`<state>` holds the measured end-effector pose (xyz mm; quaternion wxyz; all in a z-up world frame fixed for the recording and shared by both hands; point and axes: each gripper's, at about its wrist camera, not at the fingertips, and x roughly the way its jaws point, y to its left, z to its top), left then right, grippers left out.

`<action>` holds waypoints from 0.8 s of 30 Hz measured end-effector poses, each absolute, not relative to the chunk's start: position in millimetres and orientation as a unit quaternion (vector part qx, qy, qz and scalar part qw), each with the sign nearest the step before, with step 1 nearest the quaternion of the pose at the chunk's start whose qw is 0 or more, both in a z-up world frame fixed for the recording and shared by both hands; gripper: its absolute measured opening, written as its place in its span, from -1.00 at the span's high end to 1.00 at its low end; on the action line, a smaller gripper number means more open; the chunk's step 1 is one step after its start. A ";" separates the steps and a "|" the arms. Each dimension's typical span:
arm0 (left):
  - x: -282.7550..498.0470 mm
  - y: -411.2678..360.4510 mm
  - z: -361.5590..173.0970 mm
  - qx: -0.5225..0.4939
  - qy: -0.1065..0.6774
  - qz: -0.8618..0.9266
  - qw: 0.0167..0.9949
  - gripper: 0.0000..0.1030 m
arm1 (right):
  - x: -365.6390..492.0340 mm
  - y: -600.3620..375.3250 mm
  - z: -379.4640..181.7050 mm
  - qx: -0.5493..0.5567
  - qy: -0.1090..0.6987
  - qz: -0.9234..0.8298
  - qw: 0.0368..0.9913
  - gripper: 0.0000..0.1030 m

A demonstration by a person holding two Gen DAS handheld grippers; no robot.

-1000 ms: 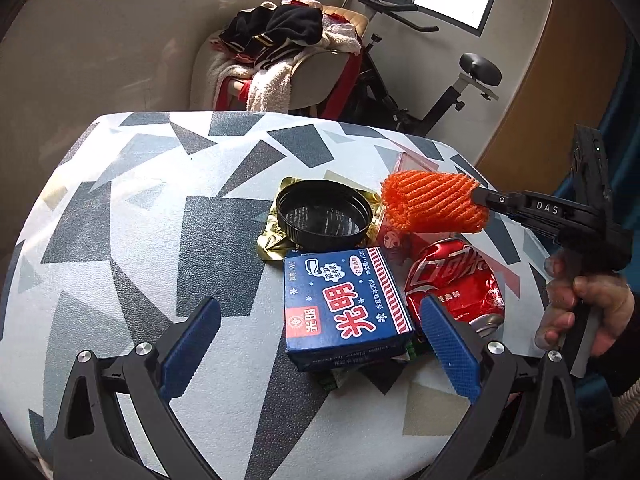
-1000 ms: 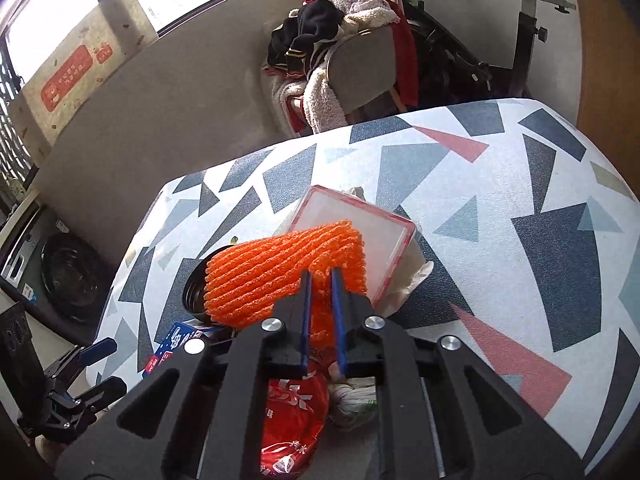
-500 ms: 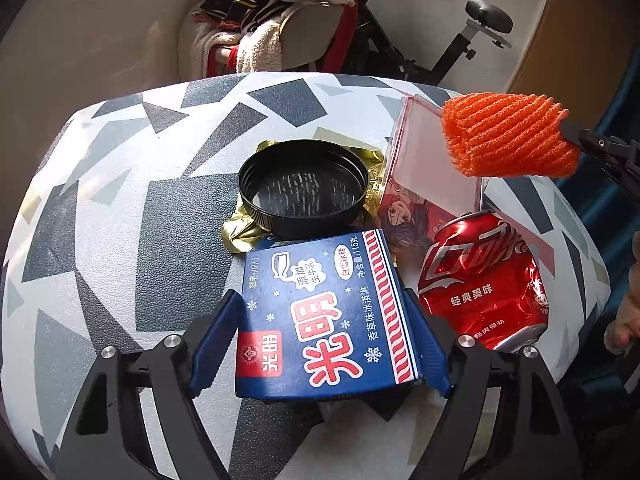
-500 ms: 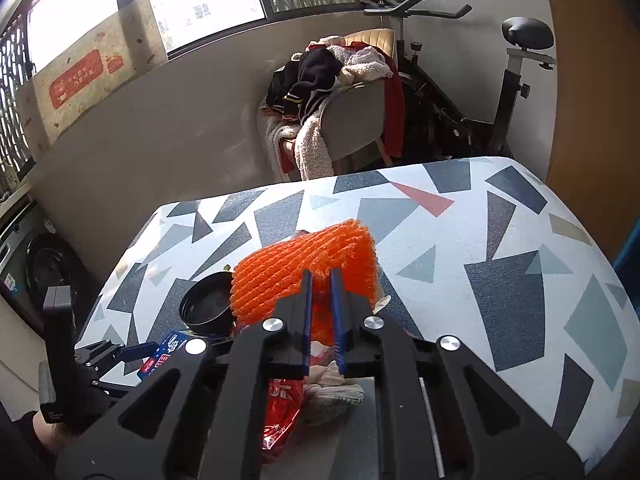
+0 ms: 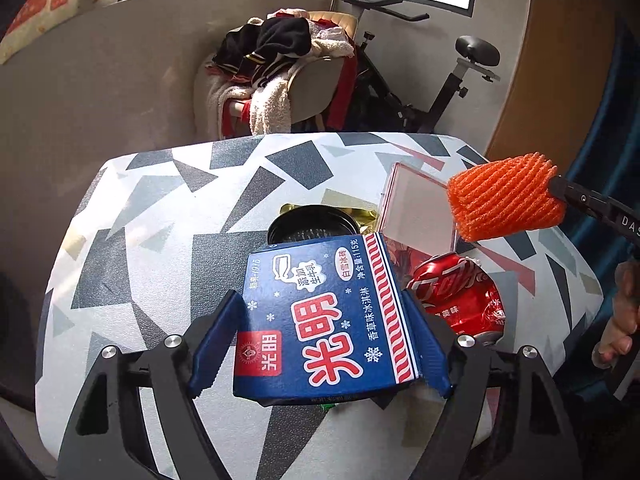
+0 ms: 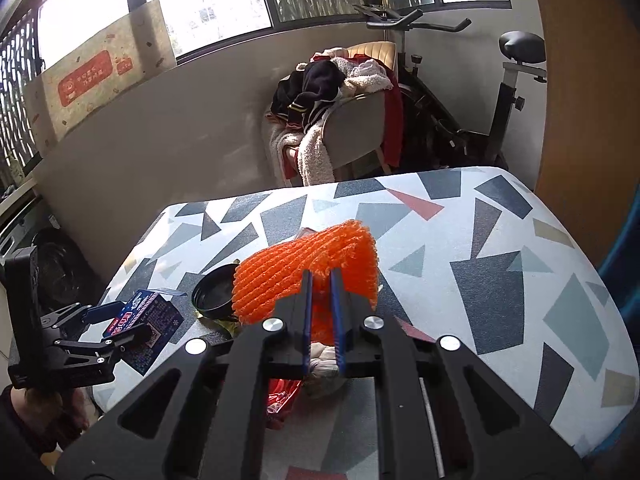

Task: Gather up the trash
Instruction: 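Carry the orange net and blue box down and release them into the bin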

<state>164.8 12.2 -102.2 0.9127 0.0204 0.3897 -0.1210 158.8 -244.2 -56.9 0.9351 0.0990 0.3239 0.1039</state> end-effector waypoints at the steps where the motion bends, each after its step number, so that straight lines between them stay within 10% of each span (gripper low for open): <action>1: 159.1 12.4 -97.7 0.023 0.382 -0.120 0.916 -0.51 | 154.4 -243.9 -55.7 0.096 0.322 0.105 0.936 0.76; 24: 25.8 10.0 -87.7 0.016 0.323 -0.123 0.938 -0.51 | 30.6 -242.6 -68.7 0.069 0.325 0.144 0.932 0.76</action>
